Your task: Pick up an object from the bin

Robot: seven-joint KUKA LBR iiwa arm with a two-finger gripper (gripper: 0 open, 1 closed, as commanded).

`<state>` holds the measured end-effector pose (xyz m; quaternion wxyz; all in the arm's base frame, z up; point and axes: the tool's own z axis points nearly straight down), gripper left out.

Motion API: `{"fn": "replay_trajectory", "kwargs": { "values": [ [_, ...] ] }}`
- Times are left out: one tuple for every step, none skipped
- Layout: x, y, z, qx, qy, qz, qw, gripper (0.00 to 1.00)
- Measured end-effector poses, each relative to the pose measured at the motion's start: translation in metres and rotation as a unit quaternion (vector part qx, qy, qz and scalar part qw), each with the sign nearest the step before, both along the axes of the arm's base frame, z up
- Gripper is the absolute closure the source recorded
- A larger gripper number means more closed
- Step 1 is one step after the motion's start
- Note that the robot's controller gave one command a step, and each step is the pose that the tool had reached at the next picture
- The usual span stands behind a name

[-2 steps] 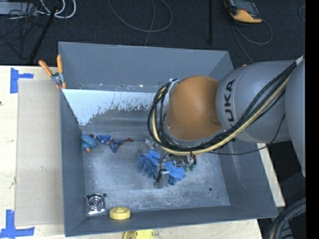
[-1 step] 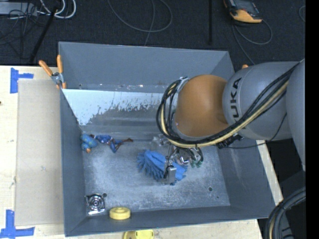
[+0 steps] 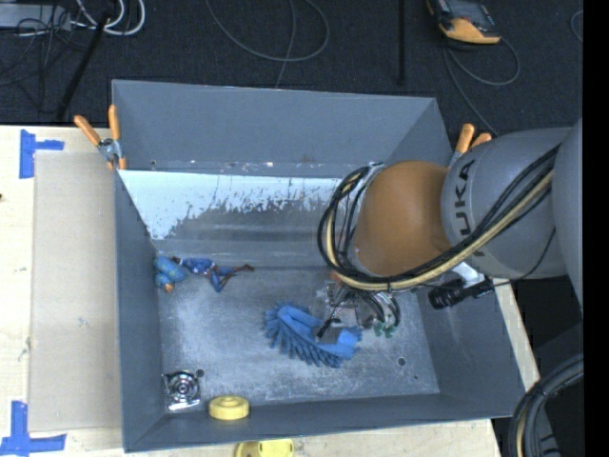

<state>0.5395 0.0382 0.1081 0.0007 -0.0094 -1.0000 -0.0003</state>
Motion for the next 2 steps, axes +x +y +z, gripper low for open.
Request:
{"fn": "replay_trajectory", "kwargs": {
  "values": [
    [0.000, 0.000, 0.000, 0.000, 0.0000, -0.001, 1.0000, 1.00],
    [0.000, -0.006, 0.161, 0.000, -0.0034, 0.007, 1.0000, 1.00]
  ]
}}
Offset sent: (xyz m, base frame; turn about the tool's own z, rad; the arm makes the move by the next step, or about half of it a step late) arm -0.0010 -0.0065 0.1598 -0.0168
